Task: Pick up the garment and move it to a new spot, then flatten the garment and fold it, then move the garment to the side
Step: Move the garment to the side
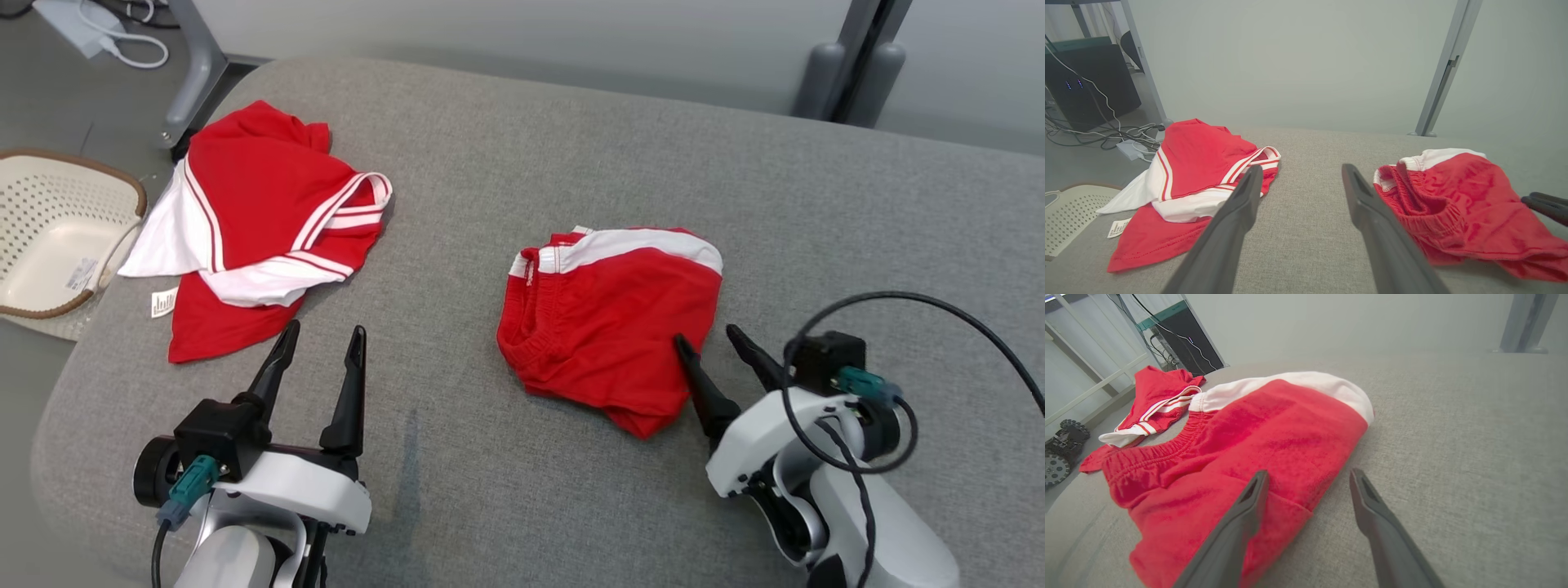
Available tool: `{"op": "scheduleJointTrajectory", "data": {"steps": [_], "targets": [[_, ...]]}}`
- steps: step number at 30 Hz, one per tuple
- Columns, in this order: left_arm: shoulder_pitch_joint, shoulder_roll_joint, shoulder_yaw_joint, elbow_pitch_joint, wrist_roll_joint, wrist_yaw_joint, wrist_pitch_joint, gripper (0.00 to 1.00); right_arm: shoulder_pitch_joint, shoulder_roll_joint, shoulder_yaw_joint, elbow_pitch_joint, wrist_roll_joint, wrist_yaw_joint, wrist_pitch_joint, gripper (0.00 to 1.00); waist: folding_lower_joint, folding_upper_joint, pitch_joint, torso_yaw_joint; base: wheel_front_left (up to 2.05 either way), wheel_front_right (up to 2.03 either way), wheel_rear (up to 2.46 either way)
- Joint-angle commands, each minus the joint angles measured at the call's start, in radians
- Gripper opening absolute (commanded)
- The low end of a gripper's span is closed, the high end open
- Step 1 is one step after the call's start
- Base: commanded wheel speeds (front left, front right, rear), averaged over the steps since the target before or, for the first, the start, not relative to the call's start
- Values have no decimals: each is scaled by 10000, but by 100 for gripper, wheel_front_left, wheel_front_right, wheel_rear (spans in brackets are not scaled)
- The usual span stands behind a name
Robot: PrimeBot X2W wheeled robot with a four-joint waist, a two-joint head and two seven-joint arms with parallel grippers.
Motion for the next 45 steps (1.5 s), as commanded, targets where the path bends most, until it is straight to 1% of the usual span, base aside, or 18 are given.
{"op": "scheduleJointTrajectory", "data": {"steps": [1, 6, 11, 12, 13, 14, 15, 16, 17, 25, 30, 35, 39, 45], "targets": [[-166, 26, 9, 53, -50, -57, -49, 100, -169, -26, 105, 142, 134, 20, -31, 100, 0, 0, 131, 81, 0, 0, 0], [-347, -119, -41, 309, -84, -116, -194, 100, -832, -2, 1033, 946, 798, 20, 162, 100, 0, 0, 282, 93, 0, 0, 0], [-518, -187, -68, 501, -65, -158, -300, 100, -1229, 5, 1852, 1361, 1654, 20, 673, 100, 0, 0, 362, 36, 0, 0, 0], [-538, -193, -76, 541, -61, -176, -301, 100, -1281, 3, 1980, 1446, 1832, 20, 843, 96, 0, 0, 365, 20, 0, 0, 0], [-574, -192, -78, 569, -61, -191, -324, 100, -1312, 14, 2131, 1503, 2021, 20, 1005, 74, 0, 0, 365, 2, 0, 0, 0], [-606, -193, -77, 591, -62, -197, -340, 100, -1357, 27, 2233, 1511, 2195, 22, 1071, 46, 0, 0, 364, -17, 0, 0, 0], [-631, -196, -76, 617, -64, -203, -348, 100, -1417, 7, 2322, 1556, 2336, 22, 1154, 30, 0, 0, 362, -34, 0, 0, 0], [-649, -202, -82, 644, -63, -210, -357, 100, -1488, -35, 2399, 1602, 2477, 20, 1209, 8, 0, 0, 356, -47, 0, 0, 0], [-659, -211, -92, 664, -61, -213, -374, 100, -1564, -79, 2441, 1636, 2583, 20, 1228, 0, 0, 0, 346, -58, 0, 0, 0], [-626, -192, -101, 719, -37, -159, -438, 100, -1882, -512, 3011, 1575, 3246, 20, 1270, 0, 0, 0, 286, -267, 0, 0, 0], [-544, -154, -51, 654, -29, -108, -463, 100, -1602, -1259, 3632, 1181, 3373, 11, 1224, 0, 0, 0, 262, -739, 0, 0, 0], [-452, -31, -29, 534, 20, -60, -463, 100, -1136, -2006, 4041, 679, 3607, 9, 1228, 0, 0, 0, 252, -1580, 0, 0, 0], [-515, 143, -15, 355, 54, -36, -392, 100, -794, -2509, 4335, 305, 3755, 0, 1272, 0, 0, 0, 292, -2445, 0, 0, 0], [-624, 398, -8, -79, 137, 7, -195, 100, -702, -2940, 4680, -341, 3827, -9, 1242, 0, 0, 0, 487, -3865, 0, 0, 0]]}}
